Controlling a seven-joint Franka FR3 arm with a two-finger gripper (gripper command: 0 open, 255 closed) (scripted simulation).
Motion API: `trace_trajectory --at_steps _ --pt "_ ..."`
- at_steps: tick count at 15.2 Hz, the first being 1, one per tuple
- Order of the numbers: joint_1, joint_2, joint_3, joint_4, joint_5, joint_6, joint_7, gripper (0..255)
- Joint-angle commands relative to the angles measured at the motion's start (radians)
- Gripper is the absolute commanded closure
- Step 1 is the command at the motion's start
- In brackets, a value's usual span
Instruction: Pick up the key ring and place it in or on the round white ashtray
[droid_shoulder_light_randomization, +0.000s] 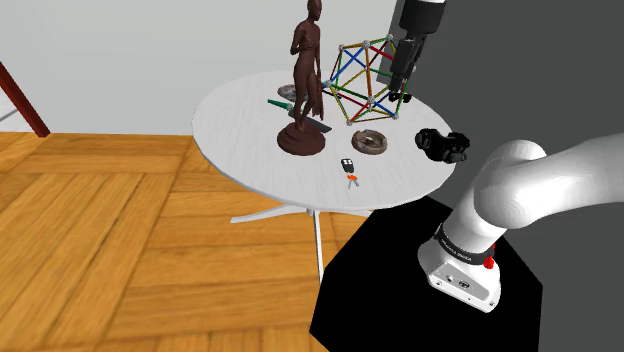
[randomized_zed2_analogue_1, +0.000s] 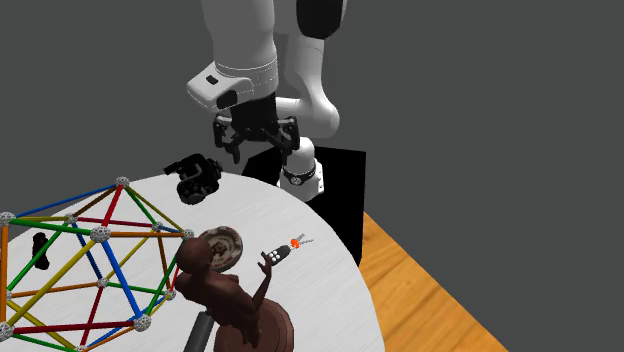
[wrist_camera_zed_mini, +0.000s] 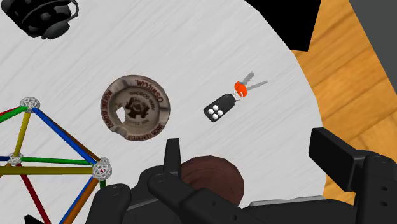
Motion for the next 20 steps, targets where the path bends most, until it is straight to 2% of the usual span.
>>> trace_trajectory --at_steps 1,11,18,20 --pt "0.0 0.0 0.0 0.0 0.0 0.0 0.0 0" --pt "0.023 0.135 0.013 -0.233 0.015 0.35 -0.005 0" --pt "0.038 0.333 0.024 -0.318 0.024 0.621 -0.009 0" --pt "0.039 0.366 0.026 -0.331 0.024 0.666 -0.009 0"
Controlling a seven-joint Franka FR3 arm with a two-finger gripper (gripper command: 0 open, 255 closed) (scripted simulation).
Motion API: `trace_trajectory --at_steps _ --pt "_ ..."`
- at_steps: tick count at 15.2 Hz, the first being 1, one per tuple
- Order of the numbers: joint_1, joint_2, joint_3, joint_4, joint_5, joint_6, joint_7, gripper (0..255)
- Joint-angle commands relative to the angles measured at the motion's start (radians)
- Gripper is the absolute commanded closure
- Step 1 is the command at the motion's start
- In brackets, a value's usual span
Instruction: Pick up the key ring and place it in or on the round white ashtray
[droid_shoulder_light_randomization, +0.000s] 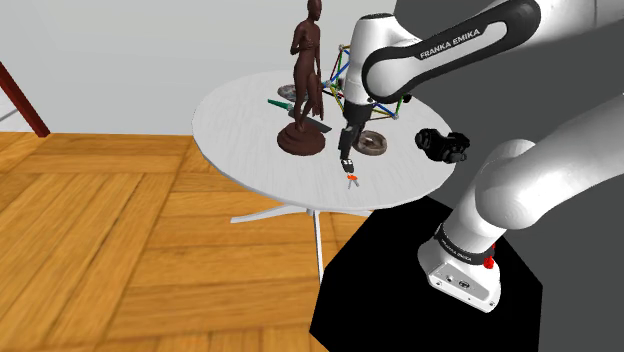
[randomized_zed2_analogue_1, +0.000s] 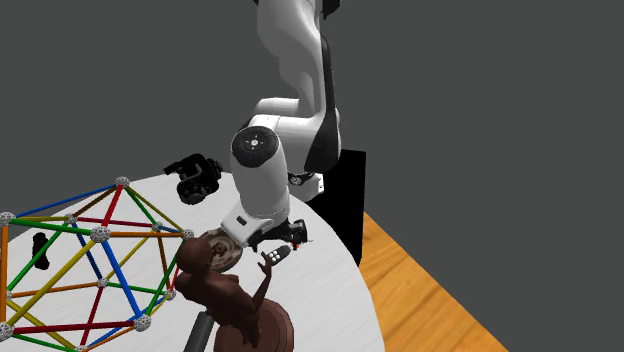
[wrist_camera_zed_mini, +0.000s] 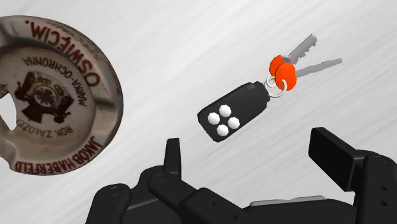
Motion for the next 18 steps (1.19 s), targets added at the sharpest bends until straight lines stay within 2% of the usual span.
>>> trace_trajectory --at_steps 1,7,14,15,18 --pt "0.002 0.023 0.003 -0.015 0.001 0.04 0.002 0" --pt "0.0 0.078 0.004 -0.056 -0.001 0.135 0.004 0" --pt "0.0 0.078 0.004 -0.056 -0.001 0.135 0.004 0" --pt "0.0 0.078 0.004 -0.056 -0.001 0.135 0.004 255" --pt "0.0 0.078 0.004 -0.056 -0.001 0.135 0.004 255"
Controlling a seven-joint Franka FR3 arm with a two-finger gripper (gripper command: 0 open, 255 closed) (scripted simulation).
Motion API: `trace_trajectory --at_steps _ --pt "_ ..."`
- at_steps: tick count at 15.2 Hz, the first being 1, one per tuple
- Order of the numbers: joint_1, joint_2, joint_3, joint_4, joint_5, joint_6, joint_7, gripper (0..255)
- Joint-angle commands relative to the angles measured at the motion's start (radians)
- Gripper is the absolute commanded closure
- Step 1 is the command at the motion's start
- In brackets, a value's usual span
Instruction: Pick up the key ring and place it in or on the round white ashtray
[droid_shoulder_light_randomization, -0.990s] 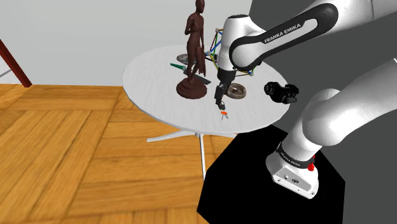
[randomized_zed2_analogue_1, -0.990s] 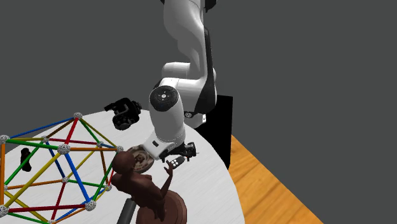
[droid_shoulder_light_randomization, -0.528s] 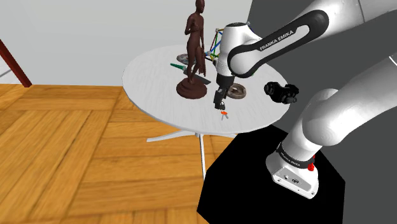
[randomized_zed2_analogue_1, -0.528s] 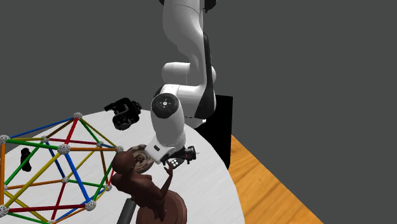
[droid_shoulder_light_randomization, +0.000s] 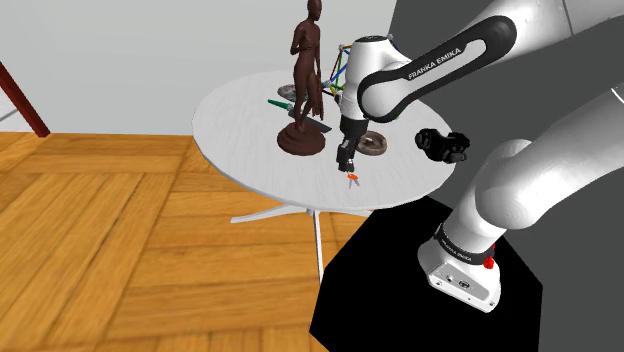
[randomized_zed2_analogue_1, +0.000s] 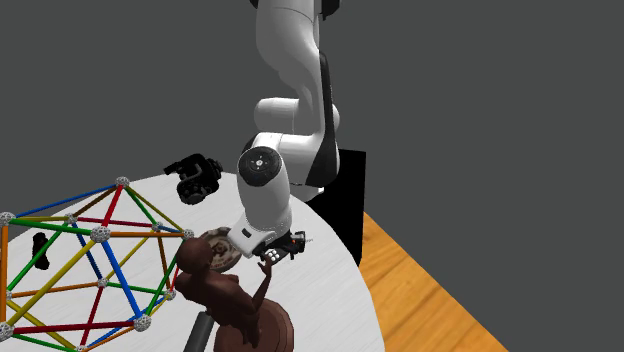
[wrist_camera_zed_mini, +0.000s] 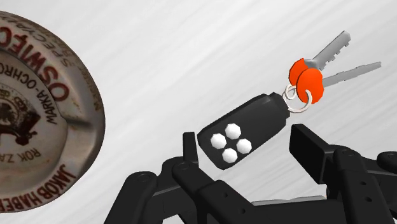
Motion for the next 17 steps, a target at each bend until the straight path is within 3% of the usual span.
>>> trace_trajectory --at_steps 1,6,17 --pt "0.0 0.0 0.0 0.0 0.0 0.0 0.0 255" --pt "0.0 0.0 0.0 0.0 0.0 0.0 0.0 255" --pt "0.002 -0.101 -0.003 0.083 0.003 -0.184 -0.005 255"
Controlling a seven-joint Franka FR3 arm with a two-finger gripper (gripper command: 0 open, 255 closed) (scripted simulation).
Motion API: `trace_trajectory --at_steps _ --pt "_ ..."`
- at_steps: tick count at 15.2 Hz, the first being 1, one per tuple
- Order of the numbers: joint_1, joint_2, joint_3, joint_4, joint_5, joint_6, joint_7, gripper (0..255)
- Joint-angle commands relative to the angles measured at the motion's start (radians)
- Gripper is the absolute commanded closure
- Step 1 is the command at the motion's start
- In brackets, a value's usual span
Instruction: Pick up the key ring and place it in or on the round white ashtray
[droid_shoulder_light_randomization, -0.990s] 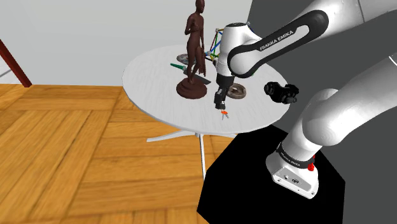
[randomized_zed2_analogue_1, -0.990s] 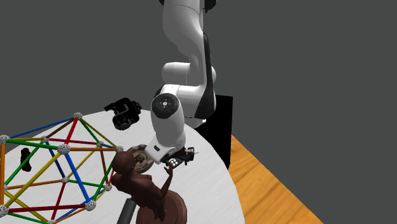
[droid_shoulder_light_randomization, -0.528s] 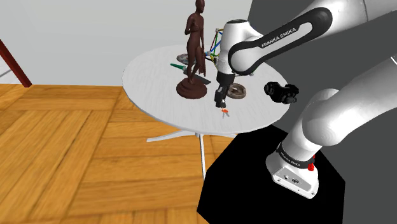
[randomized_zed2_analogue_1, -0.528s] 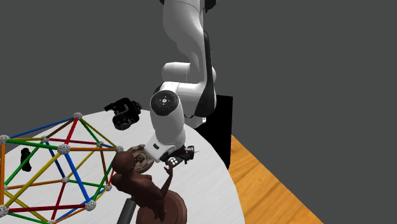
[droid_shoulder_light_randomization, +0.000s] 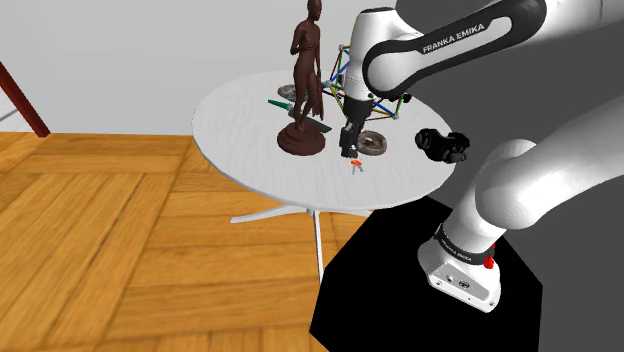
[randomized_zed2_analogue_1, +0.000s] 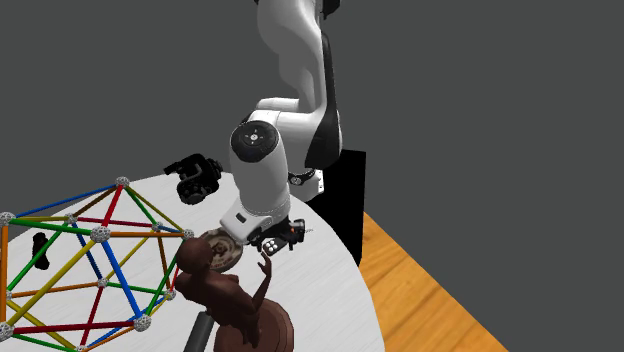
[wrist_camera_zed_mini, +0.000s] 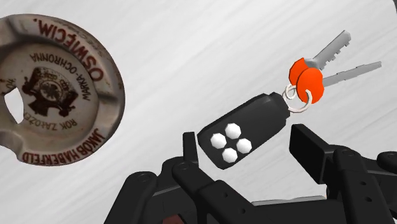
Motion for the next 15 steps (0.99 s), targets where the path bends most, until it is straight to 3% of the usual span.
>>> trace_trajectory --at_steps 1,9,15 --pt "0.0 -0.017 -0.001 0.017 0.0 -0.034 -0.001 255" --pt "0.0 -0.059 -0.002 0.089 0.001 -0.149 -0.003 255" --pt "-0.073 -0.001 -0.118 0.15 -0.065 -0.149 -0.149 255"
